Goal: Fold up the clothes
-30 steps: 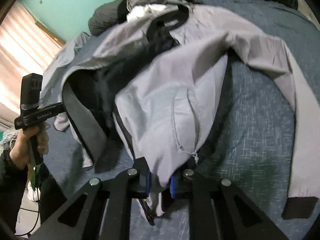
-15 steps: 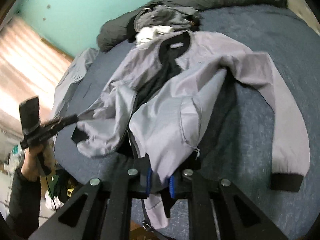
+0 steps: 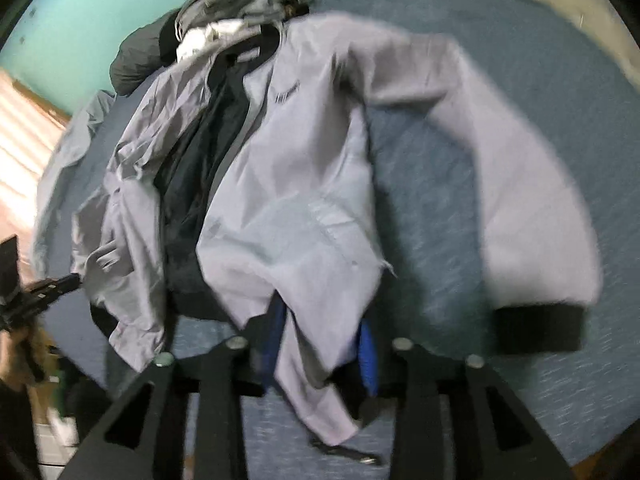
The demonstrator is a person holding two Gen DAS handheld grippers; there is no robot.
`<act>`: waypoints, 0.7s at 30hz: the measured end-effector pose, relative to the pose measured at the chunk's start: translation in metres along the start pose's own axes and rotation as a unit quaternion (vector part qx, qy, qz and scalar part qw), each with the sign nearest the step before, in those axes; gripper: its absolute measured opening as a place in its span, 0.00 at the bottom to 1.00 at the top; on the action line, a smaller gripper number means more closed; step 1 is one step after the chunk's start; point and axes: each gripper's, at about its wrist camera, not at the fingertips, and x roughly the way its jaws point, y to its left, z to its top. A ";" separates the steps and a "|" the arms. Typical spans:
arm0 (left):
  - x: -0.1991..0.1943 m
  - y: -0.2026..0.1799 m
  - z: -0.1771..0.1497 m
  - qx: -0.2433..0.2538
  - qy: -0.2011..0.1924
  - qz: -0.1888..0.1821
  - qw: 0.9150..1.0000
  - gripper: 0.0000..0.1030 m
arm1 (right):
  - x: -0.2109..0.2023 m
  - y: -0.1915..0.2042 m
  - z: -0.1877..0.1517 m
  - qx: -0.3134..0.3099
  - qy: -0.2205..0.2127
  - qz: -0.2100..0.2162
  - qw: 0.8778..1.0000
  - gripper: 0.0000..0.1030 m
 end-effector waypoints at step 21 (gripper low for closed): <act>0.020 0.057 -0.019 -0.071 0.015 -0.026 0.997 0.43 | 0.107 0.112 -0.031 -0.174 0.104 -0.006 0.979 0.33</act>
